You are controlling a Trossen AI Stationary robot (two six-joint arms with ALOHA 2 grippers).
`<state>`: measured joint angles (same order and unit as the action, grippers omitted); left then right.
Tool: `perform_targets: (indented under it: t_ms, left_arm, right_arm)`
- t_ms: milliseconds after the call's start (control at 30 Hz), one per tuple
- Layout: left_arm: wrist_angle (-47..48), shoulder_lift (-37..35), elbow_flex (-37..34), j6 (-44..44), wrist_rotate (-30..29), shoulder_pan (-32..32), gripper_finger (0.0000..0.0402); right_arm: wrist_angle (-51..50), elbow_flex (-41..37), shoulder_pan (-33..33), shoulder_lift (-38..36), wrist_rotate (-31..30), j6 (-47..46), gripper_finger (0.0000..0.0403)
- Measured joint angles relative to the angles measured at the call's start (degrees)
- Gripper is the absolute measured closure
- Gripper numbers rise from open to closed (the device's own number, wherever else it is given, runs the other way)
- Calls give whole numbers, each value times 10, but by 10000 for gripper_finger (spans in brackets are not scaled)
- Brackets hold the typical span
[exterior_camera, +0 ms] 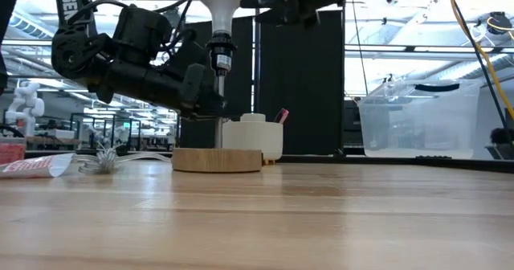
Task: Screw lightbulb
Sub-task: Remove the lightbulb from the wooden lamp
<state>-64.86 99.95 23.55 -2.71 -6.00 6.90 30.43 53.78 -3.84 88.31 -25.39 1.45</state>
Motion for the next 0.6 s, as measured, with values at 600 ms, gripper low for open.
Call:
perform_targets:
  t_ms: [600]
  left_arm:
    - [1,0,0,-17,-83,-2,377]
  right_arm:
    - [190,61,8,141,-73,61,111]
